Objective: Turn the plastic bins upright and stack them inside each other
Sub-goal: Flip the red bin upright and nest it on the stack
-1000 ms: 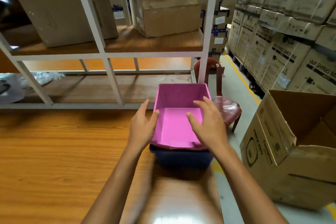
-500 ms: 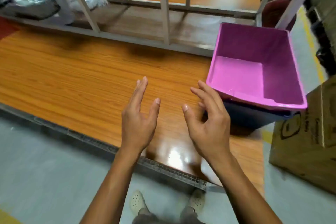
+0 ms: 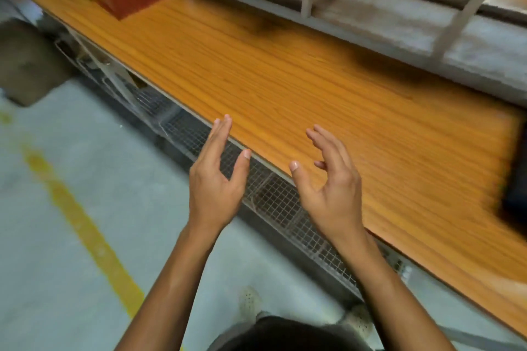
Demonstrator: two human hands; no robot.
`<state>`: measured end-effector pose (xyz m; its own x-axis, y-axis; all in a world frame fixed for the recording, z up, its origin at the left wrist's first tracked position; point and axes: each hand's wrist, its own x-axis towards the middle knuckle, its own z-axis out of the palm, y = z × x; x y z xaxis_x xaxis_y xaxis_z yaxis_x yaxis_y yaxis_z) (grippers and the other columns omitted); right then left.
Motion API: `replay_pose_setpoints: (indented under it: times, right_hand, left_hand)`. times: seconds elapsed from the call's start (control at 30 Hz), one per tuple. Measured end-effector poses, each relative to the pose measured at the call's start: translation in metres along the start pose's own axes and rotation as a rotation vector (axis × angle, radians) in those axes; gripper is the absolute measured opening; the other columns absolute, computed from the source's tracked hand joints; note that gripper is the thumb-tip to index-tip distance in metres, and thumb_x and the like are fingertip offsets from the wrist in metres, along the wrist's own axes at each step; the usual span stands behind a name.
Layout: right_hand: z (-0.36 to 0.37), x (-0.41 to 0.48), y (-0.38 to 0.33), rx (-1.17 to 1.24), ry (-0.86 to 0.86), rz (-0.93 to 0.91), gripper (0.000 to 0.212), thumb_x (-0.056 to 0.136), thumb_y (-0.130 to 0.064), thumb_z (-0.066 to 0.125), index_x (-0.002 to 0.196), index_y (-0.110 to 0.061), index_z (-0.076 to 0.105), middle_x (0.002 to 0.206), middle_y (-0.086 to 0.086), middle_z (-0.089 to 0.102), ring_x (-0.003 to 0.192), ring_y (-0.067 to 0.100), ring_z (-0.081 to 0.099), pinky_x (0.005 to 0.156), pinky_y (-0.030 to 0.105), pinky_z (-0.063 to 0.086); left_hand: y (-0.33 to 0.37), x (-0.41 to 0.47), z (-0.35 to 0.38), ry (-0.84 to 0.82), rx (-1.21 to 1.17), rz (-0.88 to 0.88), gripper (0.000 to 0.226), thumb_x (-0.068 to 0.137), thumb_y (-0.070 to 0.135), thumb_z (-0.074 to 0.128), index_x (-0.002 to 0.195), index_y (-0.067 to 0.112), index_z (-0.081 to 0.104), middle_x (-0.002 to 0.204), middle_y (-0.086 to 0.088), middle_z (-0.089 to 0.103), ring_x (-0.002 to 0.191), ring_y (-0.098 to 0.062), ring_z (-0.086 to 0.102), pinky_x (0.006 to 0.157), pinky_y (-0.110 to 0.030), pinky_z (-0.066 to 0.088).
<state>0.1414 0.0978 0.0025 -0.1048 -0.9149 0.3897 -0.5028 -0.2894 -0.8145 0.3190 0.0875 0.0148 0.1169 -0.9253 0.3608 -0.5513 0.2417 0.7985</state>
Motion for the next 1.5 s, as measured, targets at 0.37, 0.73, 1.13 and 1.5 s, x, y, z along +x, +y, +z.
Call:
replay_pose_setpoints:
  times: [0.37,0.73,1.13,1.5]
  right_hand:
    - [0.156,0.050,-0.052,0.062,-0.172,-0.103,0.055,0.091,-0.038,0.060,0.137,-0.008,0.057,0.147,0.007,0.051,0.134,0.020,0.051,0.098,0.050,0.052]
    - [0.304,0.161,-0.071,0.119,-0.306,-0.148,0.055,0.092,-0.042,0.056,0.139,-0.012,0.055,0.149,0.004,0.048,0.135,0.018,0.049,0.098,0.049,0.052]
    - [0.455,0.283,-0.096,0.138,-0.400,-0.217,0.052,0.091,-0.037,0.058,0.136,-0.010,0.057,0.147,0.009,0.050,0.134,0.021,0.050,0.097,0.050,0.052]
    - [0.634,0.378,-0.143,0.086,-0.297,-0.174,0.054,0.092,-0.038,0.058,0.140,-0.012,0.054,0.149,0.006,0.048,0.133,0.021,0.051,0.094,0.050,0.054]
  left_hand:
    - [-0.101,0.045,-0.121,0.205,0.096,-0.089,0.054,0.093,0.017,0.061,0.144,0.007,0.047,0.150,0.003,0.044,0.145,-0.009,0.033,0.115,-0.015,0.026]
    - [-0.199,0.151,-0.188,0.310,0.190,-0.194,0.050,0.092,0.018,0.060,0.141,0.012,0.050,0.147,0.005,0.046,0.144,-0.009,0.035,0.114,-0.013,0.026]
    - [-0.288,0.292,-0.253,0.399,0.242,-0.230,0.048,0.092,0.015,0.060,0.139,0.009,0.052,0.144,0.005,0.046,0.141,-0.006,0.037,0.114,-0.013,0.027]
    - [-0.433,0.442,-0.350,0.283,0.174,-0.179,0.049,0.095,0.017,0.060,0.142,0.009,0.050,0.150,-0.003,0.047,0.144,-0.011,0.036,0.114,-0.010,0.024]
